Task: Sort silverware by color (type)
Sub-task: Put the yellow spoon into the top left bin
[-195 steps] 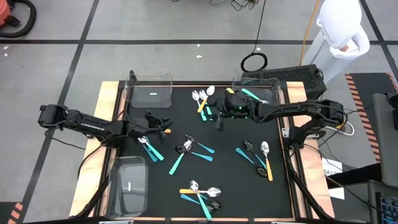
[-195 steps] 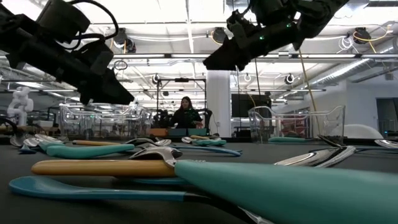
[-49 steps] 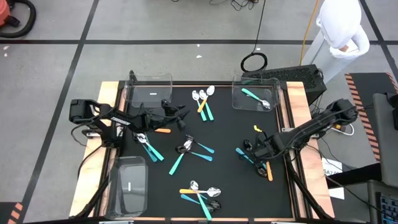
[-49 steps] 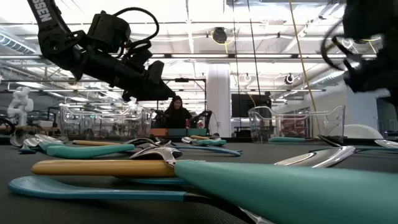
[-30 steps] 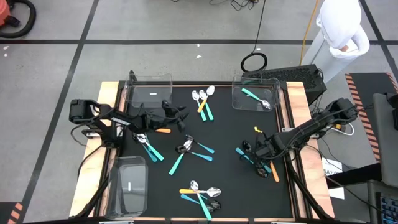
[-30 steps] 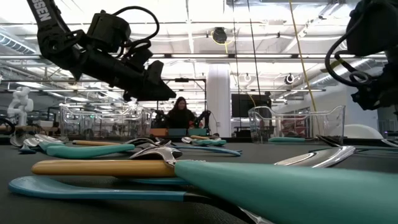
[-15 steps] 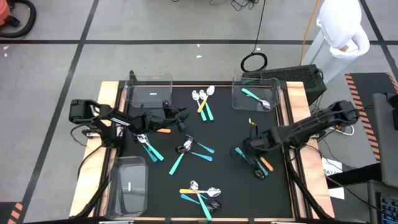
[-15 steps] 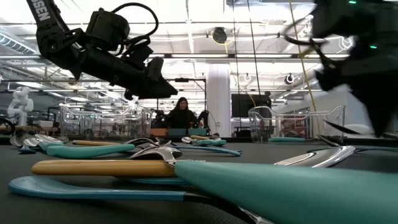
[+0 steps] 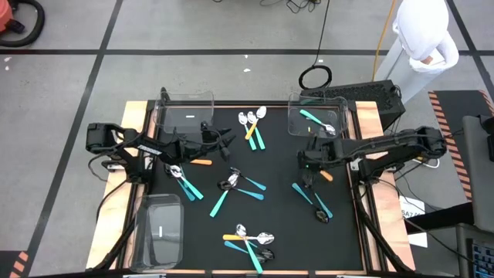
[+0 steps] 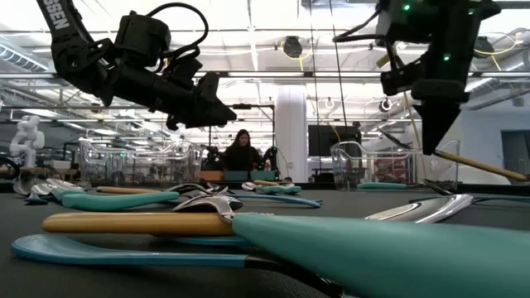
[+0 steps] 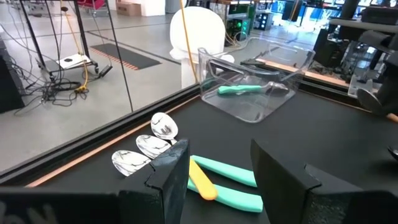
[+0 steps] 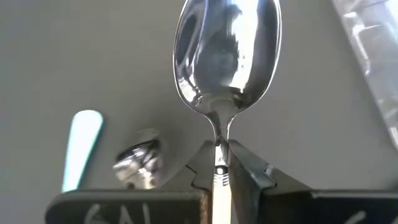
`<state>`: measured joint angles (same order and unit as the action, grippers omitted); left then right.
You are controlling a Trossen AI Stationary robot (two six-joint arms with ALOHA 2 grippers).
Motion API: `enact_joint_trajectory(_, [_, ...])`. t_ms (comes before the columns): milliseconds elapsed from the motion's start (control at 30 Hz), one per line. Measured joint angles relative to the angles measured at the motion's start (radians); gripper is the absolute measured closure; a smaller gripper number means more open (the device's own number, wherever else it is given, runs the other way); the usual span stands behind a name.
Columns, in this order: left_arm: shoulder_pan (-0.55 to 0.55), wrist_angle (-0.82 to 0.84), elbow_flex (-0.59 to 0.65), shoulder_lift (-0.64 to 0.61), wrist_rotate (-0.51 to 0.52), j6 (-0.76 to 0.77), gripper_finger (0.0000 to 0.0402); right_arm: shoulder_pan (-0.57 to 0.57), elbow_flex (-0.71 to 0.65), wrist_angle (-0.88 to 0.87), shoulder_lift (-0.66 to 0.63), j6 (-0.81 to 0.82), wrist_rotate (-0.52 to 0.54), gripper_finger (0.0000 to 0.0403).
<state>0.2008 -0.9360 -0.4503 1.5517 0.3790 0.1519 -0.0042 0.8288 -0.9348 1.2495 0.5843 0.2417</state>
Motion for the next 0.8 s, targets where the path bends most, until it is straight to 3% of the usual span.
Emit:
enact_joint_trajectory(433, [0.003, 0.002, 0.0, 0.0, 0.0, 0.0, 0.0229, -0.108, 0.002, 0.037, 0.0, -0.147, 0.067, 0.038])
enact_joint_trajectory(800, [0.0, 0.003, 0.0, 0.0, 0.0, 0.024, 0.0229, -0.132, -0.041, 0.233, 0.0, -0.286, -0.062, 0.038])
